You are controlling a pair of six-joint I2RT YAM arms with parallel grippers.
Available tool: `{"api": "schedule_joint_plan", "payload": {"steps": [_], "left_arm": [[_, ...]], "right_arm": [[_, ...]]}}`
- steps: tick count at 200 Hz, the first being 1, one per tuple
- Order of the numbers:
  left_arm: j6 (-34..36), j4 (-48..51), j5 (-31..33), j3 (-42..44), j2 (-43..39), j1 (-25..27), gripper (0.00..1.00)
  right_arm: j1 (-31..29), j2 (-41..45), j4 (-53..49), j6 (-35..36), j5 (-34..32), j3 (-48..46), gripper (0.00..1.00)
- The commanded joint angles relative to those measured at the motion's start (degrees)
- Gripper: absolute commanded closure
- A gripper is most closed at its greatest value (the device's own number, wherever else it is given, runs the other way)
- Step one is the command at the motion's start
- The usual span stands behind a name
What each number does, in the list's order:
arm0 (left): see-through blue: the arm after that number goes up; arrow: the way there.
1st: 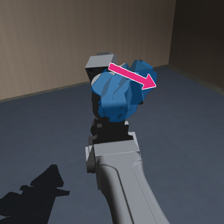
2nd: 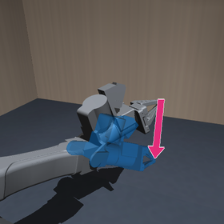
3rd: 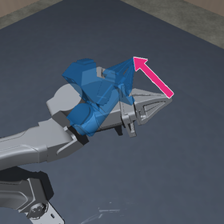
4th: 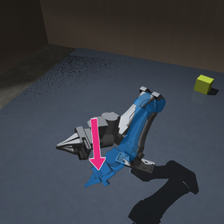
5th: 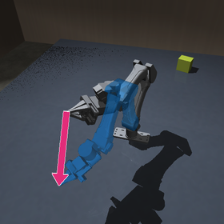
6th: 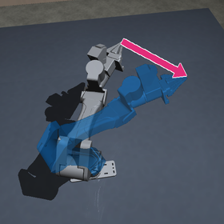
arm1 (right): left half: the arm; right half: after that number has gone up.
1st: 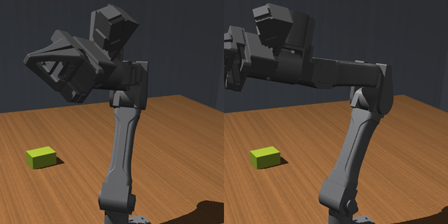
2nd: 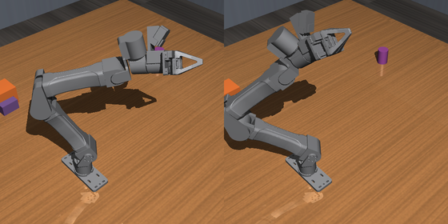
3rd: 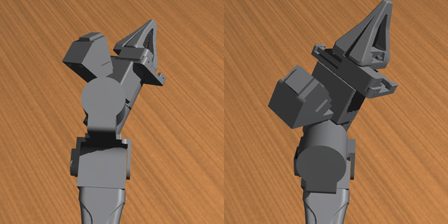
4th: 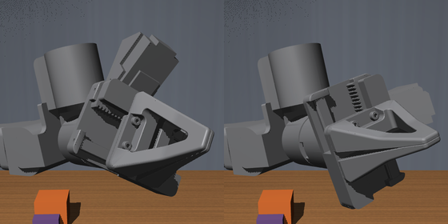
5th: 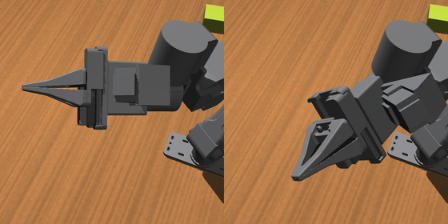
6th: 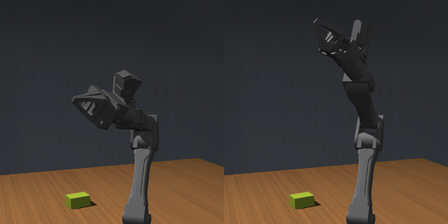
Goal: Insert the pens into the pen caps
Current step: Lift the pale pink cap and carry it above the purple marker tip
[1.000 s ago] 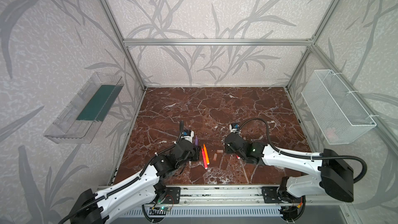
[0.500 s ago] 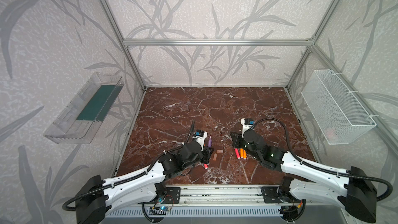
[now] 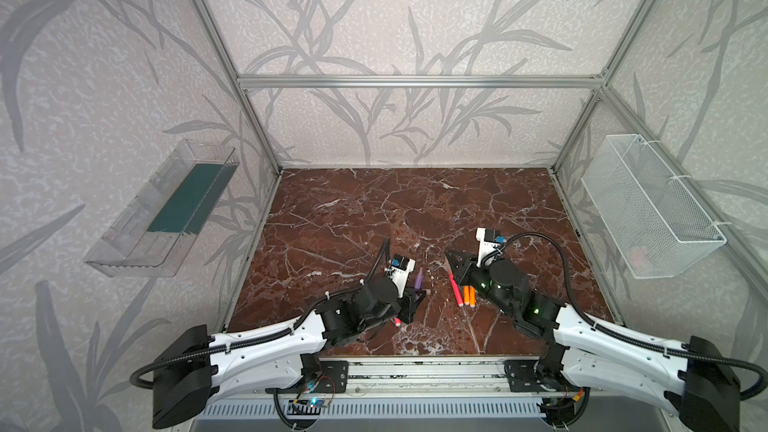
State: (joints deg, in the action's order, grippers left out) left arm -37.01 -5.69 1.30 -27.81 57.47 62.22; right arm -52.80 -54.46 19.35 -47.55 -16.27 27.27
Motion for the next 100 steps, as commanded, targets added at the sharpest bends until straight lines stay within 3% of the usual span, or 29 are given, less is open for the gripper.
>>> {"api": "schedule_joint_plan", "payload": {"steps": [1,100], "left_arm": [[1.5,-2.2,-0.6,-1.6,0.1,0.4,1.00],[1.9,-3.7,-1.5,-1.2,0.5,0.7,1.00]], "right_arm": [[0.3,-0.6,3.8,-0.4,1.4,1.0,1.00],[0.3,-5.5,8.1,-1.5,6.1,3.6,1.00]]}}
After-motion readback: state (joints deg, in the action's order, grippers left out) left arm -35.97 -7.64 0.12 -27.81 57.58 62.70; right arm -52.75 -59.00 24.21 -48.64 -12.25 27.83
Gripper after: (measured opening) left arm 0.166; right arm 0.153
